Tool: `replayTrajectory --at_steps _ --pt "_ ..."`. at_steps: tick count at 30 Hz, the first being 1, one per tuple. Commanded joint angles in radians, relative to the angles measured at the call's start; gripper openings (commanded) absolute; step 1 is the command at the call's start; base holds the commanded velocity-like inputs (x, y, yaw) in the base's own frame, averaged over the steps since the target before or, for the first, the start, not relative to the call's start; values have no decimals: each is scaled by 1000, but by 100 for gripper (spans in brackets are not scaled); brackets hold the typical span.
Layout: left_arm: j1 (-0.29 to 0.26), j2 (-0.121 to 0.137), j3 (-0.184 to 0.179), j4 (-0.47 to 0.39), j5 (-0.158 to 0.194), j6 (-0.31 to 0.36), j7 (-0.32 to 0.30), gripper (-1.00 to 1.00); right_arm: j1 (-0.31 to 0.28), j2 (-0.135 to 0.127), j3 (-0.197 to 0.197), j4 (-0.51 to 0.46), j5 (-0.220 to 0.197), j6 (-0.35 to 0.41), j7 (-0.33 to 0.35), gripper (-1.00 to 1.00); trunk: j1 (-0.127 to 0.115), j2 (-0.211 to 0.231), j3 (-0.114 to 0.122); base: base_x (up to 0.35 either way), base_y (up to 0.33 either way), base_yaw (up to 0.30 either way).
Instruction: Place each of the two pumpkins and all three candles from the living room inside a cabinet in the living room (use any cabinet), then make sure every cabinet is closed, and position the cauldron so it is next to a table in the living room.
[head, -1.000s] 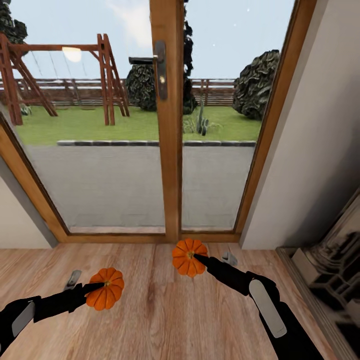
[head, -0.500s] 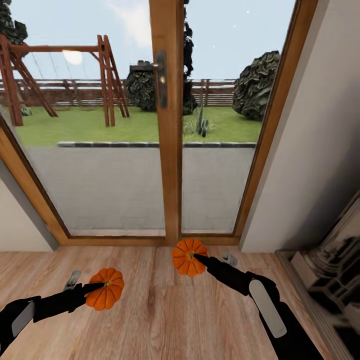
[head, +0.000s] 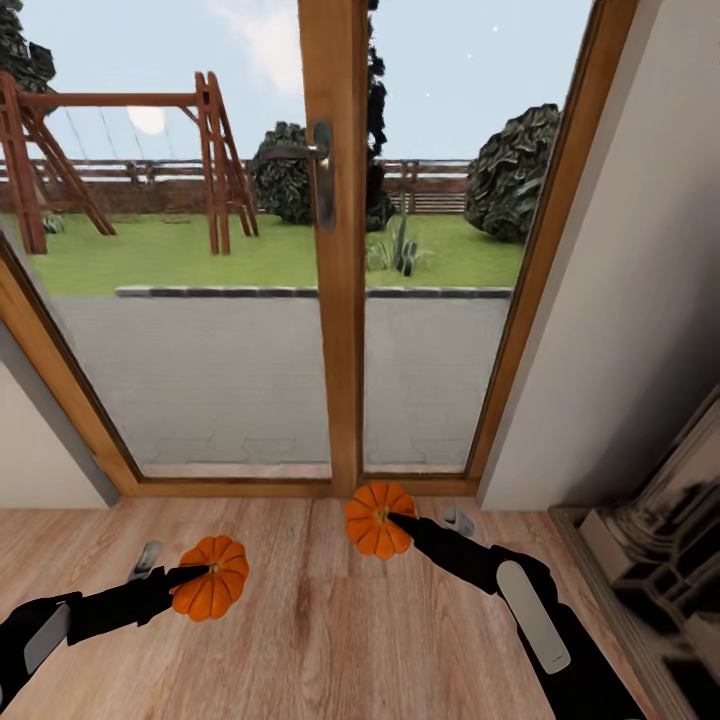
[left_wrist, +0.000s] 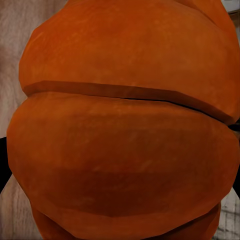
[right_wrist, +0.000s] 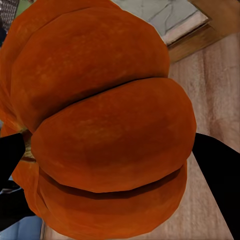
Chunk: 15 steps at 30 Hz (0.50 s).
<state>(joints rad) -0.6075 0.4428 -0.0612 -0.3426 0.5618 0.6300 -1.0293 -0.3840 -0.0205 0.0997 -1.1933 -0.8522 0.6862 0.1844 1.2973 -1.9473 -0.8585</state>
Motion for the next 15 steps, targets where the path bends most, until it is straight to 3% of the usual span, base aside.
replayTrajectory --at_steps 1,15 --pt "0 0 0 0 0 0 0 -100 0 0 0 0 -1 0 1 -100 -4 7 3 0 0 0" --pt "0 0 0 0 0 0 3 -100 -1 1 3 3 -2 -4 0 -100 -58 105 47 0 0 0"
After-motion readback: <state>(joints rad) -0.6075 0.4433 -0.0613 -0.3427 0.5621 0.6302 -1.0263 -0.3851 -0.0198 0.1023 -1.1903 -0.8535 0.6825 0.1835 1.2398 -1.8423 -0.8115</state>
